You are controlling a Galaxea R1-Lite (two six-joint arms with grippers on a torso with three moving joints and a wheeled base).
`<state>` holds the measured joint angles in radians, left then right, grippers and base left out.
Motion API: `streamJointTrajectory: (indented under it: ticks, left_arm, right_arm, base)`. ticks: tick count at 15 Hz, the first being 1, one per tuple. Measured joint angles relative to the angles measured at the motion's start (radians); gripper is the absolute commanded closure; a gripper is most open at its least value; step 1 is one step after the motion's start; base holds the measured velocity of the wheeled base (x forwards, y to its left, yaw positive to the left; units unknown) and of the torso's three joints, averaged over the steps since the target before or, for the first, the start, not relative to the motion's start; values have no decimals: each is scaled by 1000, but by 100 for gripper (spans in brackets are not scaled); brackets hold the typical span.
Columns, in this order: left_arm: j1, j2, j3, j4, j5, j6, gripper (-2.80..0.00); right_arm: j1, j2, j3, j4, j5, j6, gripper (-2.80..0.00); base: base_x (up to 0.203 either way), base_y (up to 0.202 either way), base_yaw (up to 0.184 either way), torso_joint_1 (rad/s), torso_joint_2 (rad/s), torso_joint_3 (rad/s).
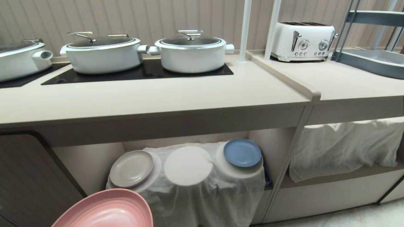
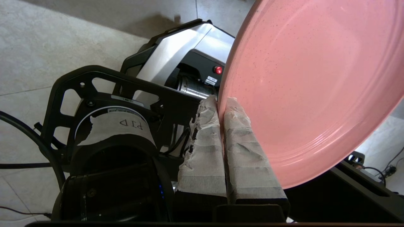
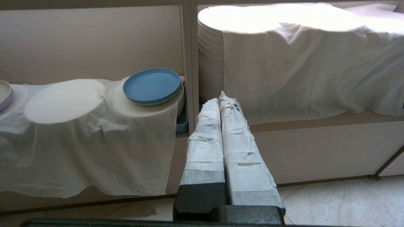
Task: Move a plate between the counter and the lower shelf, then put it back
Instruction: Put the plate in the cupboard
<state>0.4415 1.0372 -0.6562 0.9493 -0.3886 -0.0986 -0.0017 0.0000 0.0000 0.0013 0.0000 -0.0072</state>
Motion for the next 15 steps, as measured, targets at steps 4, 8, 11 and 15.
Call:
streamJointTrajectory:
  ticks: [4,8,11,15]
  left_arm:
    - [0,-1,-1,0,1,-1,0]
    - [0,-3,-2,1,1,-2,0]
    - [0,-5,-1,1,0,-2,0]
    - [-1,-7,0,1,-1,-1,0]
  right_arm:
    - [0,0,0,-1,0,0,0]
    - [0,0,0,0,0,0,0]
    - [0,0,0,0,0,0,0]
    - [0,0,0,1,0,0,0]
  base:
    - [0,0,0,-203,476,280]
    - [0,0,0,-182,466,290]
    - [0,0,0,-164,448,295]
    - [0,0,0,-129,443,316]
